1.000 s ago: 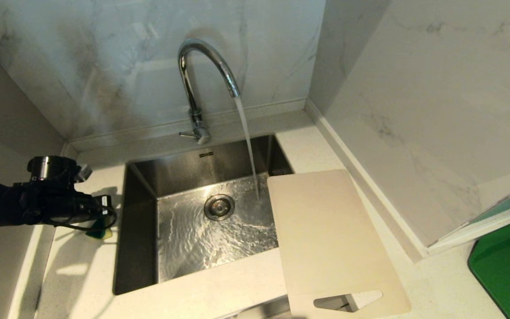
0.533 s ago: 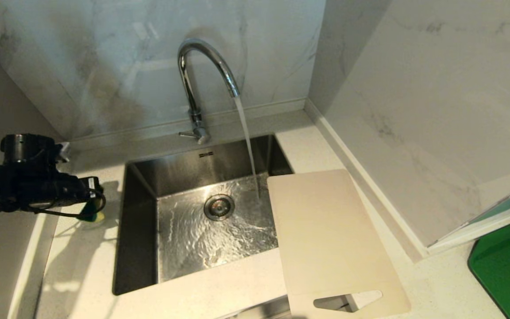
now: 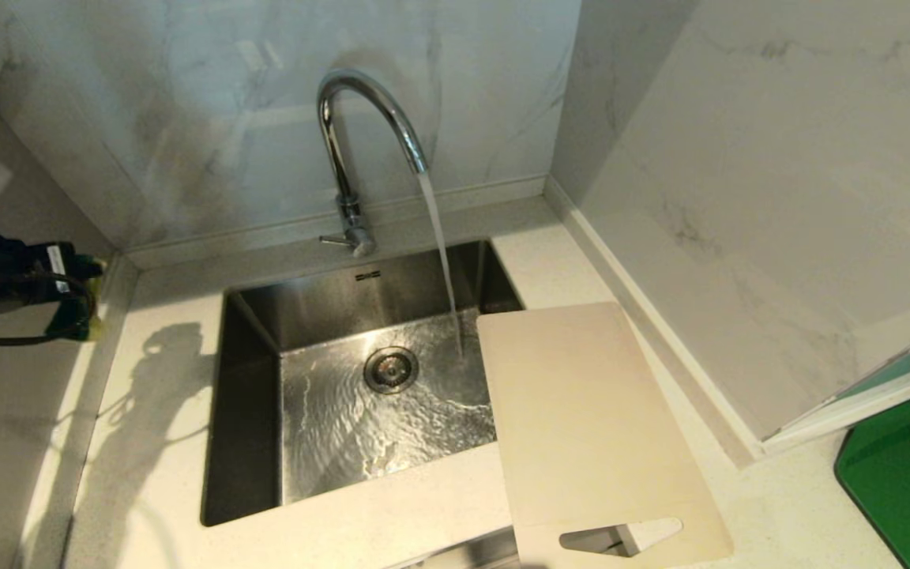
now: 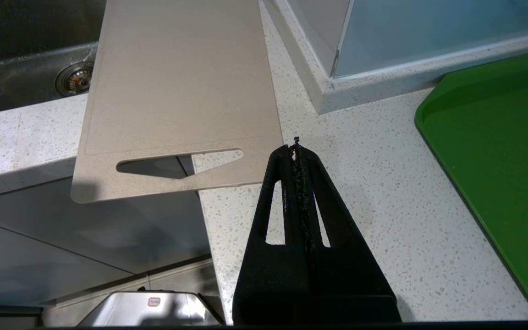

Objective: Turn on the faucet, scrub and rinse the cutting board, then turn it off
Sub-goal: Pick up the cutting board

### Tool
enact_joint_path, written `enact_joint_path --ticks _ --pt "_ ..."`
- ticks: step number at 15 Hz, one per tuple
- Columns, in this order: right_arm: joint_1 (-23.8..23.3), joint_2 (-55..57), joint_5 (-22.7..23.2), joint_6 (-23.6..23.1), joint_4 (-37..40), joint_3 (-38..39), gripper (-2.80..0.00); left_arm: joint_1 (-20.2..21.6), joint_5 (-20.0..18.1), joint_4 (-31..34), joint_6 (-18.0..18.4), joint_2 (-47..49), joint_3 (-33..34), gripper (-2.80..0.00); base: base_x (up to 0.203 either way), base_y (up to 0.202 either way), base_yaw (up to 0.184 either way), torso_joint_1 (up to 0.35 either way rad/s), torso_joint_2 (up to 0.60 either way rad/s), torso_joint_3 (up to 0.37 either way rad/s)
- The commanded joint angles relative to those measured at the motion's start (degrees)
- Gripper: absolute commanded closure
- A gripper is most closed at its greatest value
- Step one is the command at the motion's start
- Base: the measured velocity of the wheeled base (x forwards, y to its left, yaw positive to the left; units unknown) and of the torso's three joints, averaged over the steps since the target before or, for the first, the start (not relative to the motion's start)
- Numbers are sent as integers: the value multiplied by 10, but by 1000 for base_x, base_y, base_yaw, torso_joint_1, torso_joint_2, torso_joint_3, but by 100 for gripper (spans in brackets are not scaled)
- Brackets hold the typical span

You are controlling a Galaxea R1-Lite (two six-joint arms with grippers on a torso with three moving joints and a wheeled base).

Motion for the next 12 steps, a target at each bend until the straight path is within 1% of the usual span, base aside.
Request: enact_joint_path --ticks 1,4,8,10,12 --pt "0 0 0 0 0 1 0 13 -2 24 4 -104 -15 0 0 0 0 0 0 0" --pt "0 0 0 0 0 1 0 27 -5 72 12 -200 -38 0 0 0 0 0 0 0" --pt "0 0 0 0 0 1 0 30 -5 128 26 -329 -37 0 0 0 0 0 0 0" --pt "0 0 0 1 0 1 0 30 -5 157 33 -396 -4 0 0 0 0 0 0 0" --pt "0 0 0 1 0 1 0 30 -5 166 40 -461 67 0 0 0 0 0 0 0"
